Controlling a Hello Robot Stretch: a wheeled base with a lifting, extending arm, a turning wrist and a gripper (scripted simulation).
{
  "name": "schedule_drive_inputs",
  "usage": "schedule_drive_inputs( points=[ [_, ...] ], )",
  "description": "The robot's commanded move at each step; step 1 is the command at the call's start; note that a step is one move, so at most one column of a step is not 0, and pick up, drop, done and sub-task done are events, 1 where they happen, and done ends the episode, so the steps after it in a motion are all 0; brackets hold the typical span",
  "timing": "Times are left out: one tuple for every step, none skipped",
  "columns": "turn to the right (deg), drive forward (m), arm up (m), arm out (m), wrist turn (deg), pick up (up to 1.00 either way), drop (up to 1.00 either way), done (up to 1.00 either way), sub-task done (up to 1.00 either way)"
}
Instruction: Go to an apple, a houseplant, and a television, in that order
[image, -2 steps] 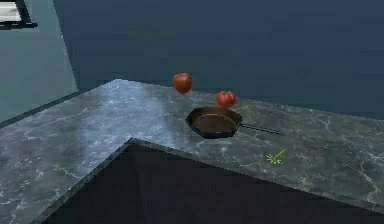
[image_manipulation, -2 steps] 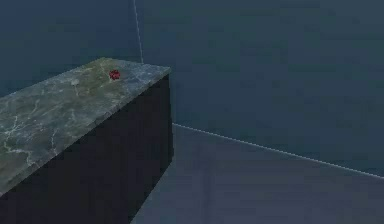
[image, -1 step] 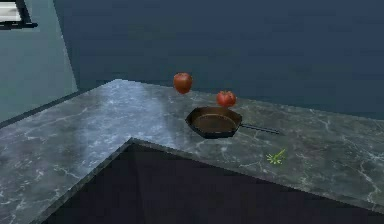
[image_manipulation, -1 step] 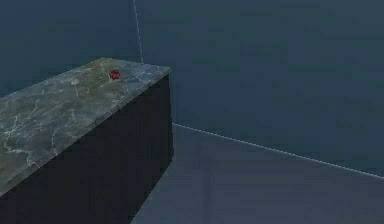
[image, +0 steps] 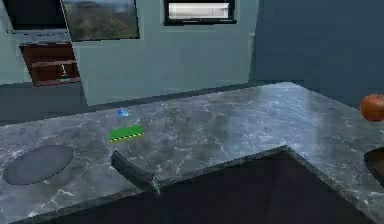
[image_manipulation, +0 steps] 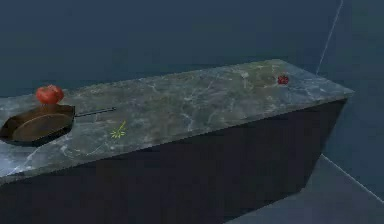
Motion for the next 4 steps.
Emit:
schedule_drive_inputs(
  points=[
    [-45.0, 0.0, 0.0, 0.0, 0.0, 0.0, 0.0, 0.0, 0.0],
    [-45.0, 0.0, 0.0, 0.0, 0.0, 0.0, 0.0, 0.0, 0.0],
    [-18.0, 0.0, 0.0, 0.0, 0.0, 0.0, 0.0, 0.0, 0.0],
    [0.0, 1.0, 0.0, 0.0, 0.0, 0.0, 0.0, 0.0, 0.0]
  ],
)
